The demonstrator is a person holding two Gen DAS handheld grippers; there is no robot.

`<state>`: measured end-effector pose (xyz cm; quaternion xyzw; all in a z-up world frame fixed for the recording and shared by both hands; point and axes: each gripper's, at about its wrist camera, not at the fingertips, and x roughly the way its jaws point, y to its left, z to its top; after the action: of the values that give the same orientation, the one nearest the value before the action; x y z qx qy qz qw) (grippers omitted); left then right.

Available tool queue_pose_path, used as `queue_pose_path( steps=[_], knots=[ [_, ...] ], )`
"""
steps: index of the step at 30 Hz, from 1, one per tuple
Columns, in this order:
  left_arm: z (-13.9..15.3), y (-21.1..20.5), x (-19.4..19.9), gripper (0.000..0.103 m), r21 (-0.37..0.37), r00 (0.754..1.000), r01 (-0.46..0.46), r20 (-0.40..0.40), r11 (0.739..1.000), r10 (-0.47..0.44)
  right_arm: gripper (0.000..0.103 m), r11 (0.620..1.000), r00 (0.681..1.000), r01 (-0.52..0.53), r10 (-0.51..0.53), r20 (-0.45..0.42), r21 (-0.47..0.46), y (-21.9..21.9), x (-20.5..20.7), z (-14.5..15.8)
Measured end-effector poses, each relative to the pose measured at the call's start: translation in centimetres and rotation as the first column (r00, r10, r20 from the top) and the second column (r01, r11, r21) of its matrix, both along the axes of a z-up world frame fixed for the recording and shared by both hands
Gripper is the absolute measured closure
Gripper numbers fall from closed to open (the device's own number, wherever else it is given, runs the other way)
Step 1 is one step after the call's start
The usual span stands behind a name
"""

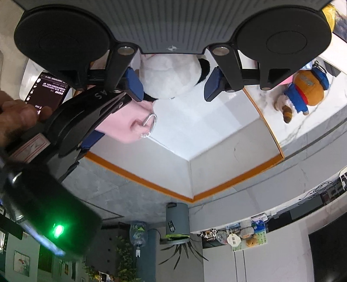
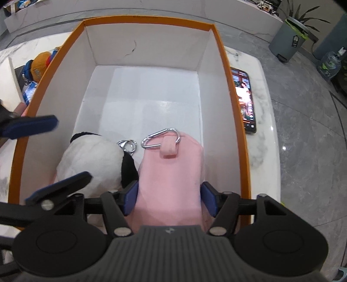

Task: Organize objects
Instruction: 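Carry the panda and pink pouch over the orange box and lower them in, then open both tools to release the panda and pouch into the box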

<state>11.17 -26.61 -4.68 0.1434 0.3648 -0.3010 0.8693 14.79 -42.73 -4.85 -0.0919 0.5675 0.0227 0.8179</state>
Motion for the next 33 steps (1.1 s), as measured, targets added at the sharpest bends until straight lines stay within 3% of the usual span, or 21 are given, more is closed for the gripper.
queue_pose_path(
  steps=[4, 16, 27, 33],
  knots=[
    [1.0, 0.1, 0.1, 0.028, -0.021, 1.0, -0.009, 0.01, 1.0, 0.01, 0.025, 1.0, 1.0, 0.008, -0.007, 0.014, -0.021, 0.0, -0.1, 0.6],
    [3.6, 3.4, -0.2, 0.028, -0.086, 0.998, -0.043, 0.035, 0.995, 0.046, 0.025, 1.0, 0.997, 0.014, -0.012, 0.082, -0.019, 1.6, -0.2, 3.9],
    [4.8, 10.3, -1.1, 0.028, -0.115, 0.988, -0.135, 0.058, 0.984, 0.143, 0.025, 0.995, 0.981, -0.098, 0.091, 0.17, 0.035, 9.1, -1.6, 7.2],
    [4.8, 15.1, -1.4, 0.026, -0.131, 0.977, -0.203, 0.039, 0.97, 0.209, 0.025, 0.984, 0.97, -0.162, 0.144, 0.196, 0.076, 13.9, -2.0, 7.6]
  ],
)
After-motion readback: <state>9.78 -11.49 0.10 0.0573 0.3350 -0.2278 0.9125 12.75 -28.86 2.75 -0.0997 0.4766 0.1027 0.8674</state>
